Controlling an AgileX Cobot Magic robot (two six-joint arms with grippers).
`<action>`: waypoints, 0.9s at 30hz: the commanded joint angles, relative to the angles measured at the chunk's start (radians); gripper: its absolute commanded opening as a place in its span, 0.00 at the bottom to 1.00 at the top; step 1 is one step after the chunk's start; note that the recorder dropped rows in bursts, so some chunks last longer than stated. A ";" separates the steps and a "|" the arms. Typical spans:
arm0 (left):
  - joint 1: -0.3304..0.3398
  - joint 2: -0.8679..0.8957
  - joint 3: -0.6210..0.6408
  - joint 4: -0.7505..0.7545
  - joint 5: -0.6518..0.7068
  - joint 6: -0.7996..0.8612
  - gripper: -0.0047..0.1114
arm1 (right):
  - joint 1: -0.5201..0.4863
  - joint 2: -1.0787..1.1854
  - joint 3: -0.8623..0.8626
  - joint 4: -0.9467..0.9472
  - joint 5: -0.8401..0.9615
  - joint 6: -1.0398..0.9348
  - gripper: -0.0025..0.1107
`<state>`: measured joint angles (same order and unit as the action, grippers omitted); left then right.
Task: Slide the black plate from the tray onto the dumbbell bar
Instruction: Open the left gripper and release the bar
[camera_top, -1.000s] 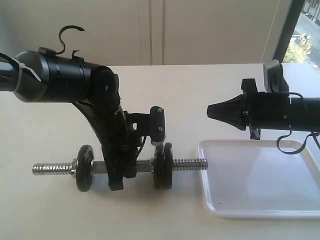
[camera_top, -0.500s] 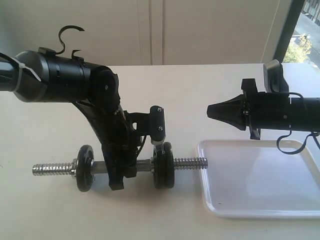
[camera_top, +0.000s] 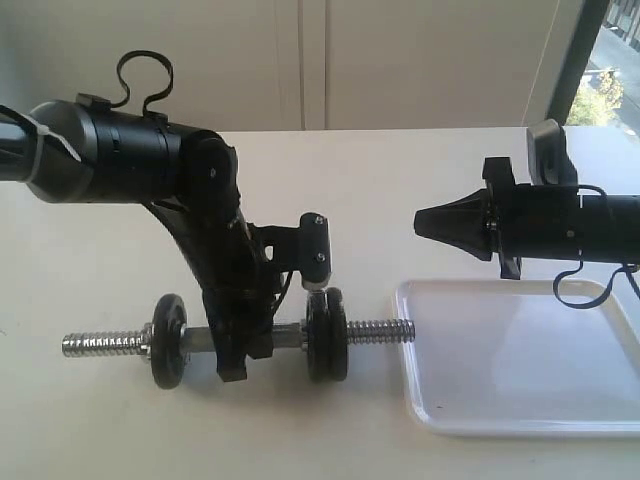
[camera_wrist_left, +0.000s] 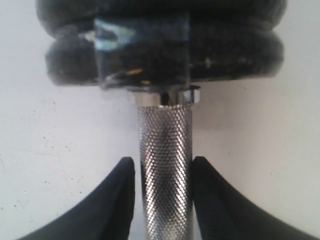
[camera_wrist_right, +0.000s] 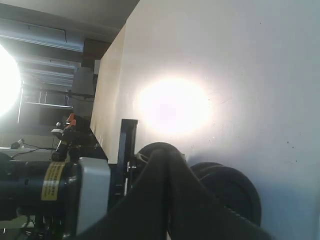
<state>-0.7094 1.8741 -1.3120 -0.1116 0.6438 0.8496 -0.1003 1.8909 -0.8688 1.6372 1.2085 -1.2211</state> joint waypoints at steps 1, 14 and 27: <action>-0.001 -0.029 -0.016 -0.038 0.008 -0.003 0.48 | 0.000 -0.007 -0.003 0.009 0.013 -0.015 0.02; -0.001 0.034 -0.014 -0.032 0.066 -0.005 0.54 | 0.000 -0.007 -0.003 0.009 0.013 -0.015 0.02; -0.001 0.034 -0.015 -0.026 0.066 -0.005 0.54 | 0.000 -0.007 -0.003 0.009 0.013 -0.015 0.02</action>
<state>-0.7094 1.9124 -1.3256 -0.1321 0.6877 0.8478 -0.1003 1.8909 -0.8688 1.6372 1.2085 -1.2211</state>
